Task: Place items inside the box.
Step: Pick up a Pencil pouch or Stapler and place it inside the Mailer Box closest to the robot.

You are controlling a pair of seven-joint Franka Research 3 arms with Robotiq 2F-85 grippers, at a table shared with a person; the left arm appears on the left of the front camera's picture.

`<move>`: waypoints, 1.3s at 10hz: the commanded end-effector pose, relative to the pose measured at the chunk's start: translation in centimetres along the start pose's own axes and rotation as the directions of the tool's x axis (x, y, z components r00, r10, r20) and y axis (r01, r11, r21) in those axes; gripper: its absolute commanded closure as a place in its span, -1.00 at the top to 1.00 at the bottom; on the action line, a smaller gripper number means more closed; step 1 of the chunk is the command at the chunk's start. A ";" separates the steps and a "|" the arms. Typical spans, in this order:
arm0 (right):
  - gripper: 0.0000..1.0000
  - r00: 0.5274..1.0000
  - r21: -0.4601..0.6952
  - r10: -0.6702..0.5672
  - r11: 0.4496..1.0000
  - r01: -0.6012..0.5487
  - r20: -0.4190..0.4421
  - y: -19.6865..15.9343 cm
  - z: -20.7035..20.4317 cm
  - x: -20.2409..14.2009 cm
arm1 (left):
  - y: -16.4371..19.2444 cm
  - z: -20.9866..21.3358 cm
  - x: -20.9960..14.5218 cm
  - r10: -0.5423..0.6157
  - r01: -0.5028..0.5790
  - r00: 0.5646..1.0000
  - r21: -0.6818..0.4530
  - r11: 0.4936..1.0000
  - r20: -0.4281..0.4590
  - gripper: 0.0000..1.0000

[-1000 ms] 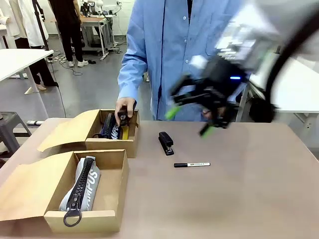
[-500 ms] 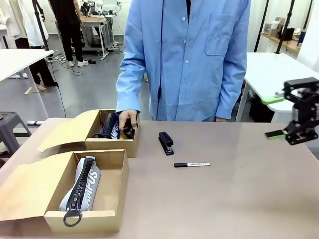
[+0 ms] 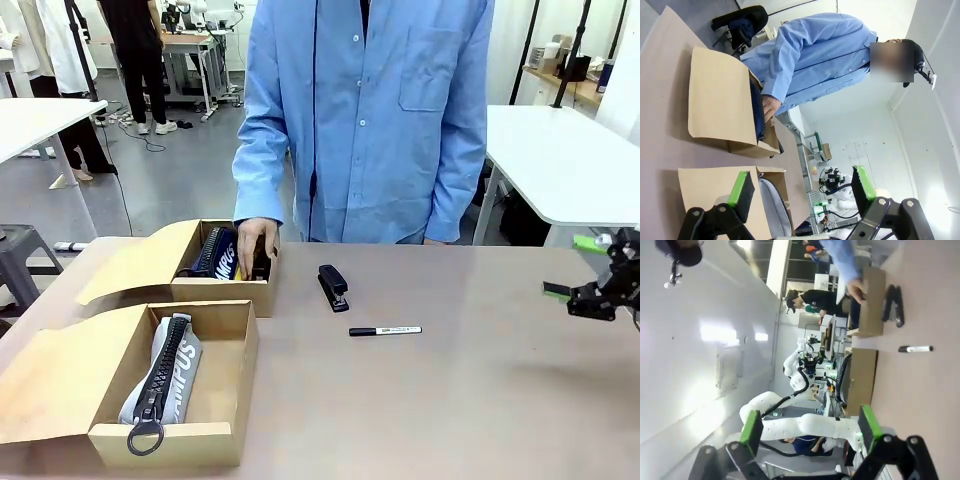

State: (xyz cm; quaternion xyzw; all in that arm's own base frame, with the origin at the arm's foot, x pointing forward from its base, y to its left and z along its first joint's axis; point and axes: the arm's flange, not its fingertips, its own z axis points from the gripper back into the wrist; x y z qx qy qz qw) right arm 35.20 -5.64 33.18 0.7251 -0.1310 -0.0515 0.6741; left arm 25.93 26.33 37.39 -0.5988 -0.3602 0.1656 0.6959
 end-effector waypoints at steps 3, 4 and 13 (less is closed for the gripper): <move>1.00 0.995 -0.053 -0.071 0.996 0.068 -0.073 4.7 -1.8 -0.4 | -0.1 -0.3 0.0 -0.023 0.023 1.000 -0.019 1.000 0.011 1.00; 1.00 0.995 -0.053 -0.071 0.996 0.068 -0.073 4.7 -1.8 -0.4 | -0.1 -0.3 0.0 -0.023 0.023 1.000 -0.019 1.000 0.011 1.00; 1.00 0.995 -0.053 -0.071 0.996 0.068 -0.073 4.7 -1.8 -0.4 | -0.1 -0.3 0.0 -0.023 0.023 1.000 -0.019 1.000 0.011 1.00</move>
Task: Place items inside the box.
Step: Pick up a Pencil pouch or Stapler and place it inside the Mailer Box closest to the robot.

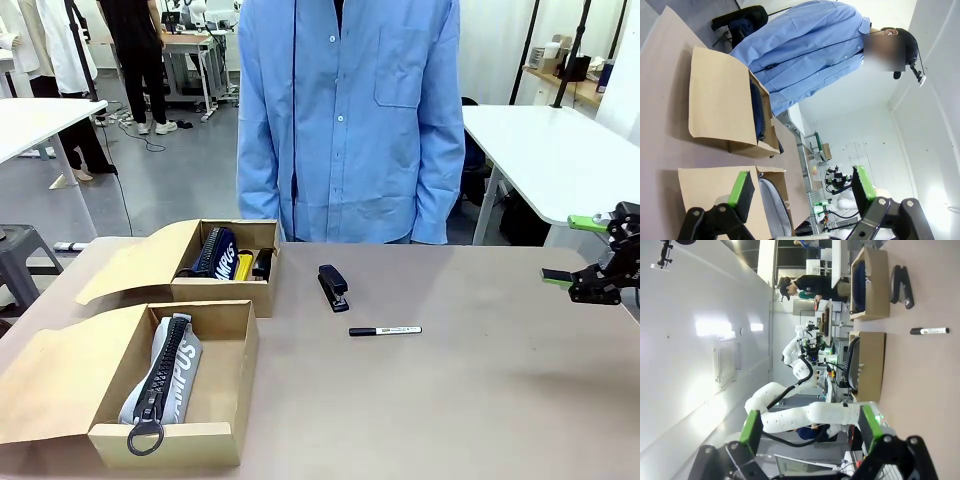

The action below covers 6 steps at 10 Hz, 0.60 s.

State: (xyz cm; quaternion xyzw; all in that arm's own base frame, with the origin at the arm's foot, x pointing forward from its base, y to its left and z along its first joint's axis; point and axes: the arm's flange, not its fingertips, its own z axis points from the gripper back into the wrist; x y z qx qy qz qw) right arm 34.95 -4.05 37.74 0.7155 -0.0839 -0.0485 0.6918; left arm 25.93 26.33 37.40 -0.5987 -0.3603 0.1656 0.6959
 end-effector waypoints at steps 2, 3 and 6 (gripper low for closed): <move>1.00 0.997 -0.158 0.035 0.987 -0.025 0.063 0.1 0.4 -2.4 | -0.1 -0.3 0.0 -0.022 0.023 1.000 -0.019 1.000 0.011 1.00; 1.00 0.997 -0.270 0.073 0.961 -0.061 0.035 1.3 -2.4 -2.1 | -0.1 -0.3 0.0 -0.022 0.023 1.000 -0.019 1.000 0.011 1.00; 1.00 0.987 -0.749 0.146 0.646 -0.146 -0.067 5.9 -14.2 1.8 | -0.1 -0.3 0.0 -0.022 0.023 1.000 -0.019 1.000 0.011 1.00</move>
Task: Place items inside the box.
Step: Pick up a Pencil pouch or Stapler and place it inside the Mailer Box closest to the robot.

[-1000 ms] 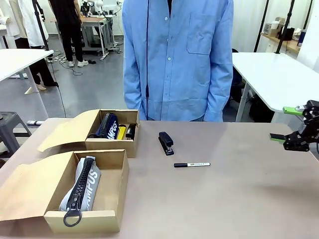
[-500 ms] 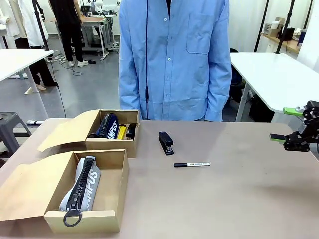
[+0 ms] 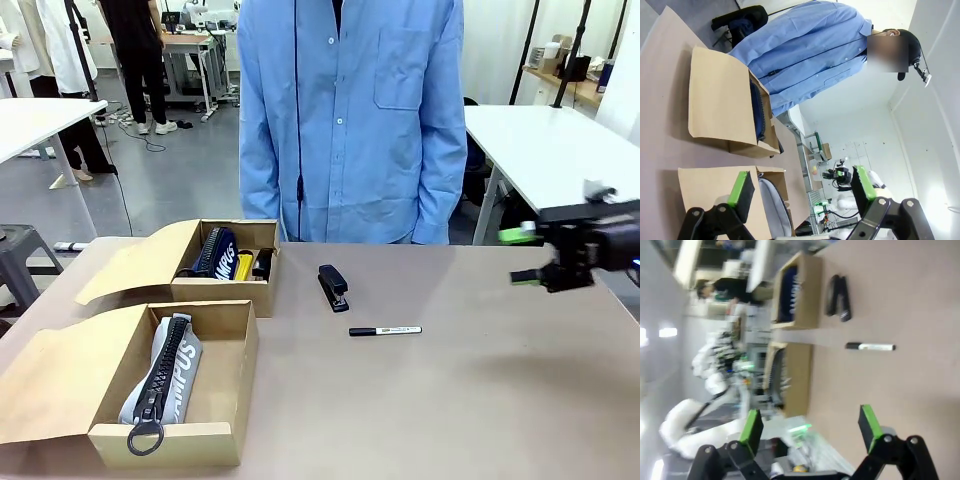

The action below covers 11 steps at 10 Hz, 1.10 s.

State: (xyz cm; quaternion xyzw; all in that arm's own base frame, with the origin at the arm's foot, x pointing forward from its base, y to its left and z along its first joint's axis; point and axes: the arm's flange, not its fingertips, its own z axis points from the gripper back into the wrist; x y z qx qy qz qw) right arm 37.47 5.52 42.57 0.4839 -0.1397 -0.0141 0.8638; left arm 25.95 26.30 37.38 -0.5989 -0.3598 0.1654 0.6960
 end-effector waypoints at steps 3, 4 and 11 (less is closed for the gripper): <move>1.00 0.992 -0.340 0.089 0.934 -0.113 -0.085 4.4 -3.4 1.3 | -0.1 -0.2 0.0 -0.023 0.023 1.000 -0.019 1.000 0.012 1.00; 1.00 0.992 -0.272 0.124 0.954 -0.123 -0.014 6.6 -4.8 0.4 | -0.1 -0.2 0.0 -0.023 0.023 1.000 -0.019 1.000 0.012 1.00; 1.00 0.984 -0.233 -0.028 0.970 0.069 0.175 -4.2 12.7 -3.4 | -0.1 -0.2 0.0 -0.023 0.023 1.000 -0.019 1.000 0.012 1.00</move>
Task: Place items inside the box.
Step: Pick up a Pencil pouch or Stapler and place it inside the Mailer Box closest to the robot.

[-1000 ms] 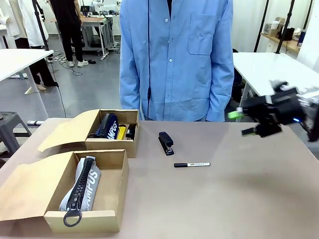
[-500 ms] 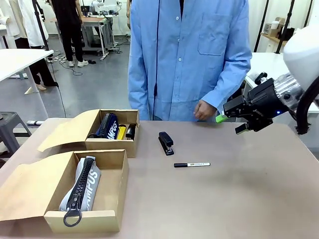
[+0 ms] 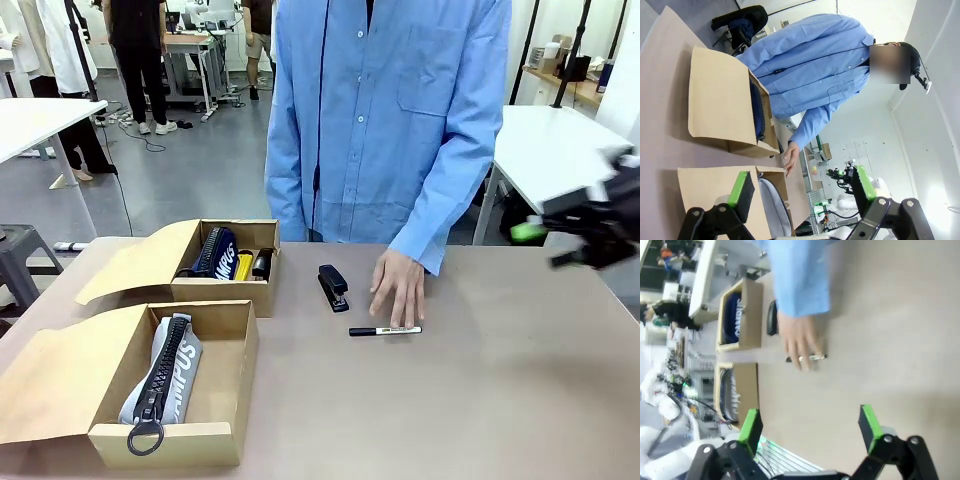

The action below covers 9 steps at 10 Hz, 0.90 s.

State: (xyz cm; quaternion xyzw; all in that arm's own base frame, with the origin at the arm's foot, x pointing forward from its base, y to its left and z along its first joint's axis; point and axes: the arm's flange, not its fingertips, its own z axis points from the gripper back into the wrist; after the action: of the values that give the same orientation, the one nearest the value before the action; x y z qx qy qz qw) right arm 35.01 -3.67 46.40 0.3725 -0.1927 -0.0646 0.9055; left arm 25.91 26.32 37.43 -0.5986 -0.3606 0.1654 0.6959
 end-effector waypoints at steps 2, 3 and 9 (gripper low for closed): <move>1.00 0.987 0.049 -0.143 0.989 0.140 0.077 -7.3 2.2 -6.7 | -0.1 -0.3 0.0 -0.022 0.022 1.000 -0.019 1.000 0.011 1.00; 1.00 0.977 0.059 -0.195 0.980 0.190 0.090 -8.1 1.2 -7.3 | -0.1 -0.3 0.0 -0.022 0.022 1.000 -0.019 1.000 0.011 1.00; 1.00 0.985 0.056 -0.173 0.984 0.172 0.015 -7.0 -1.7 -5.4 | -0.1 -0.3 0.0 -0.022 0.022 1.000 -0.019 1.000 0.011 1.00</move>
State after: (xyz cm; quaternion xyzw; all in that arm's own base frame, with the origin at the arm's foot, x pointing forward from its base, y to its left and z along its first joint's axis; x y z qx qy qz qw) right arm 35.19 -9.15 40.53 0.4169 -0.1525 -0.1516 0.8832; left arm 25.94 26.30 37.39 -0.5987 -0.3601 0.1653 0.6961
